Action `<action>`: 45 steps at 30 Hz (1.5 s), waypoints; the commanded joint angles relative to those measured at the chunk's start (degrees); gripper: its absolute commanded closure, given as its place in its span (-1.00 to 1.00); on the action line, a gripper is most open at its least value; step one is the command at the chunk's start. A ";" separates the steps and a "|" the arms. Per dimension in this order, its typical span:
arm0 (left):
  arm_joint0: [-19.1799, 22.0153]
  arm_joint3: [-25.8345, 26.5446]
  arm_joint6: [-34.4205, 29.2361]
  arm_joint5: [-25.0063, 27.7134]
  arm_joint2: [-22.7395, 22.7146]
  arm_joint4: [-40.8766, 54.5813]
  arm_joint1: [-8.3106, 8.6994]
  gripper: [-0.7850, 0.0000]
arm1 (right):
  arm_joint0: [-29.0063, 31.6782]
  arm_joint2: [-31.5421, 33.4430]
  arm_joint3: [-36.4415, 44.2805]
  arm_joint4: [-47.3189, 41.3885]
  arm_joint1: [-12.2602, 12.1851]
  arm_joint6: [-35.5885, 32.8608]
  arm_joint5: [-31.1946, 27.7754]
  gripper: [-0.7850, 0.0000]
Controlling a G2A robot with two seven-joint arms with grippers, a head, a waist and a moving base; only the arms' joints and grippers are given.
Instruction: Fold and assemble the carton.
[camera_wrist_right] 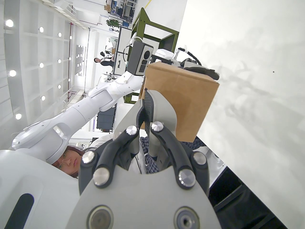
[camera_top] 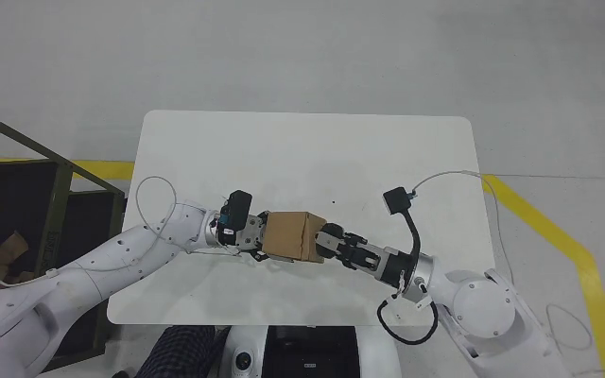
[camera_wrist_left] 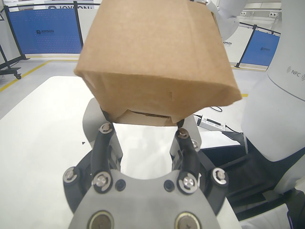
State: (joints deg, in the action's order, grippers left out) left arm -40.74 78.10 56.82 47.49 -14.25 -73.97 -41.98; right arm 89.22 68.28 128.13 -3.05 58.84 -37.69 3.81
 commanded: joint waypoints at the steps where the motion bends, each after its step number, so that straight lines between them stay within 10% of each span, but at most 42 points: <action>1: 0.00 0.00 0.00 0.00 0.00 0.00 0.00 1.00 | 0.53 0.30 0.36 0.03 -0.12 -0.95 -0.50 1.00; 29: 0.00 0.00 0.00 0.00 0.00 0.00 0.00 1.00 | -4.11 -4.61 -0.05 3.32 0.43 -2.83 -0.27 1.00; 45: 0.00 0.00 0.00 0.00 0.00 0.00 0.00 1.00 | -0.63 3.87 6.52 15.07 -0.76 -0.47 -1.31 1.00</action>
State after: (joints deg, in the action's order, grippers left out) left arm -40.74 78.10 56.82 47.49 -14.25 -73.97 -41.98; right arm 88.09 71.30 133.82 10.18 58.24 -37.80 3.05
